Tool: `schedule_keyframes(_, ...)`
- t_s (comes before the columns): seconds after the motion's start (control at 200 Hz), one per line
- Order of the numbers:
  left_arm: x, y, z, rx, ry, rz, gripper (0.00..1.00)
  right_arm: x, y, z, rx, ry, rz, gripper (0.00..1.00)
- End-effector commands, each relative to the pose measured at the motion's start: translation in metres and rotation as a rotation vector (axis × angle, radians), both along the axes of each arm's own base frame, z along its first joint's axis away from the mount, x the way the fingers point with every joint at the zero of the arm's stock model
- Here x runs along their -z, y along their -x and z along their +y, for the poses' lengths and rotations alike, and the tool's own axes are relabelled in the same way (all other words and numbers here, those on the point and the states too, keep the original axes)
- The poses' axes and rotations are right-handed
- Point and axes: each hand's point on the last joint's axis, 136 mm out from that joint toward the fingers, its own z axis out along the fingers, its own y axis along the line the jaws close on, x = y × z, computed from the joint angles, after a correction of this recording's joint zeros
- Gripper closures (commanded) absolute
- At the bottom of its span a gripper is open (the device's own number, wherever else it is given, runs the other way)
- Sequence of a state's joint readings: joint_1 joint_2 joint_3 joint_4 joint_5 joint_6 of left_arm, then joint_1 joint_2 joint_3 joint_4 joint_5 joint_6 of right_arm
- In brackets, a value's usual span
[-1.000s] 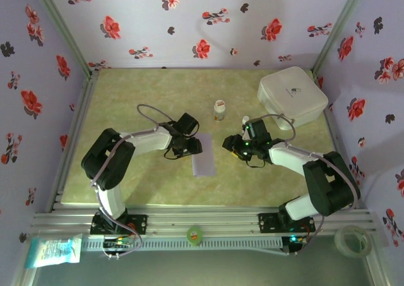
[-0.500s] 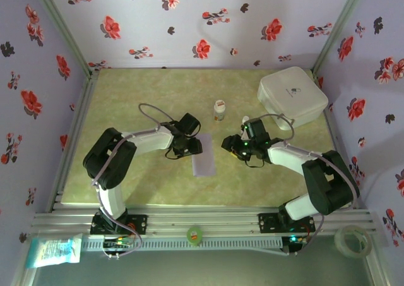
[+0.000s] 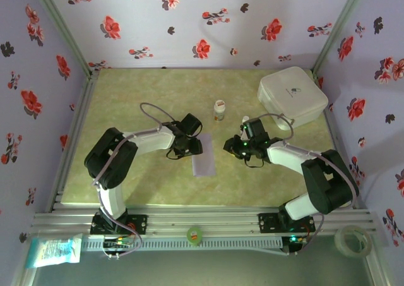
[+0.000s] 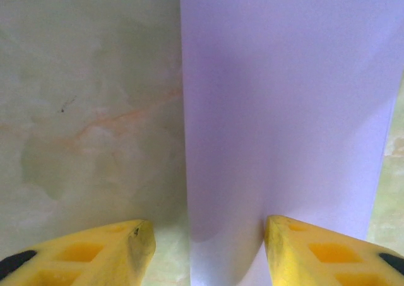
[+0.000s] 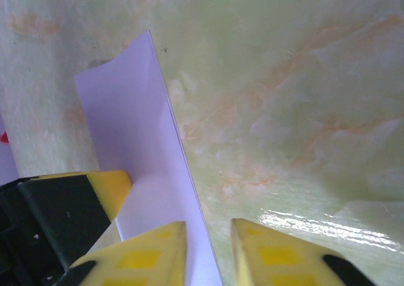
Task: Fold a paper plane with a square sheet of paper (pick it up from the middle)
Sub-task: First fold the square sheet of paper in half at the center of the table.
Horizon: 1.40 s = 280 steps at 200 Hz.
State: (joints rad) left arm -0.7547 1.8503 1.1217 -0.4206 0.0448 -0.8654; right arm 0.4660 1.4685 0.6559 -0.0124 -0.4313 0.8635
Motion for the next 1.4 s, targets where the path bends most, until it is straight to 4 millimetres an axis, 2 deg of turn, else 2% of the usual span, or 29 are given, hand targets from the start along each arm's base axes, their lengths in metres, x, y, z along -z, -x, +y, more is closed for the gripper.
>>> schedule_keyframes(0.0, 0.053, 0.018, 0.03, -0.017, -0.151, 0.085, 0.47, -0.005, -0.003, 0.007, -0.031, 0.0, -0.008, 0.78)
schedule_keyframes(0.195, 0.052, 0.017, 0.03, -0.015, -0.151, 0.081, 0.47, -0.003, -0.001, 0.013, -0.053, -0.004, 0.004, 0.82)
schedule_keyframes(1.16, 0.047, 0.014, 0.028, 0.025, -0.164, 0.067, 0.46, -0.001, -0.001, 0.015, -0.047, 0.002, 0.008, 0.8)
schedule_keyframes(1.395, 0.045, 0.012, 0.027, 0.019, -0.158, 0.062, 0.46, -0.003, -0.001, 0.023, -0.073, -0.021, 0.003, 0.85)
